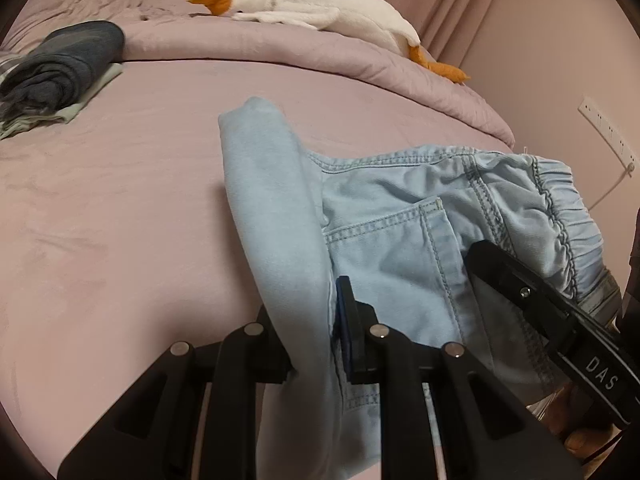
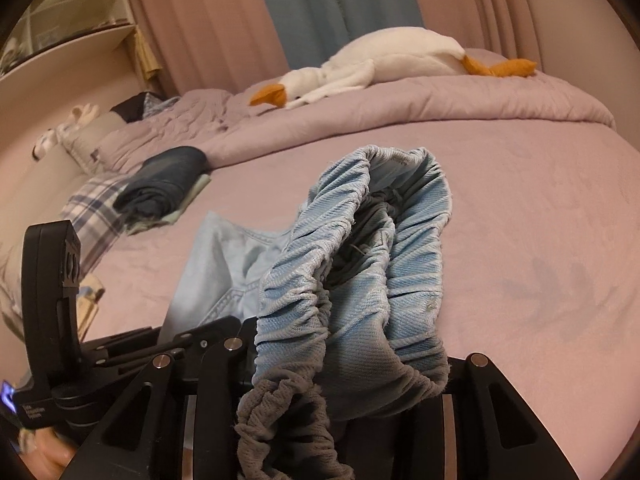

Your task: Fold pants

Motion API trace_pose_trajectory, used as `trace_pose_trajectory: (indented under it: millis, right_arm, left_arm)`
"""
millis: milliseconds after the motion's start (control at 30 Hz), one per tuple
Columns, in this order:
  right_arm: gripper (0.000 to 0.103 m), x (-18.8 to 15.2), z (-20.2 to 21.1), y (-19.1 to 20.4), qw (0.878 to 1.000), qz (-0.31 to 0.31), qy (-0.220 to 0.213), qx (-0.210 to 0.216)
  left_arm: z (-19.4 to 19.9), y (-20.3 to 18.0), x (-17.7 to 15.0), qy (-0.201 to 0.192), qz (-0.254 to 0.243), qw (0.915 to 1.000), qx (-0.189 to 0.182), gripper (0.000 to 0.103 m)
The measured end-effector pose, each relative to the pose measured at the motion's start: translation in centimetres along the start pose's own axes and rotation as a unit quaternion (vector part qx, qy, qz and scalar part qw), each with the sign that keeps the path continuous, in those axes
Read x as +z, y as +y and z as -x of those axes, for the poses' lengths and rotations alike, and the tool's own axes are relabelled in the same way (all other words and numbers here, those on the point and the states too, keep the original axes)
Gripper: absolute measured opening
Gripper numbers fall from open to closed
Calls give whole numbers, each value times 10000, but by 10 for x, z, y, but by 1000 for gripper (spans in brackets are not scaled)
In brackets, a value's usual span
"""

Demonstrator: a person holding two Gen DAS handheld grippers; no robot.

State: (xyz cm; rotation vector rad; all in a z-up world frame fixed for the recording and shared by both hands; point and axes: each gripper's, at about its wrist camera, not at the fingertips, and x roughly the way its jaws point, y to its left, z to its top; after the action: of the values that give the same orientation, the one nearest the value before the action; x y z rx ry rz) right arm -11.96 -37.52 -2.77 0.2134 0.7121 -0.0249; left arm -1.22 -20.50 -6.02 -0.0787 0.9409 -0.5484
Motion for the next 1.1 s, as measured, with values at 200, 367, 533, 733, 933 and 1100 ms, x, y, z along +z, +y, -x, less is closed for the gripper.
trace_pose_trajectory:
  millis: [200,367,533,733,933,1100]
  right_arm:
    - [39,-1,8,19,9997,212,-41,131]
    - [38,-3,14,35,9990,362,-90,247]
    - [39,-3,21,52,9978,517,-167,377]
    - [39,-3,23,68,9962,680,-226,485]
    - [38,-4,23,82,9949,793,-216,586]
    - [38,-2,18,92,9939,872,-182,650]
  left_arm:
    - [24,9,-10,-156,121,9998,80,18]
    - [46,15,-18,-338,168,9991,191,18]
    - [68,23,-23,-535,205,9979,292,18]
    - [85,32,-26,-692,267,9964,422,18]
    - [97,43,-28,-786,358,9949,518,18]
    - [101,50,-28,-841,385,9938,612,18]
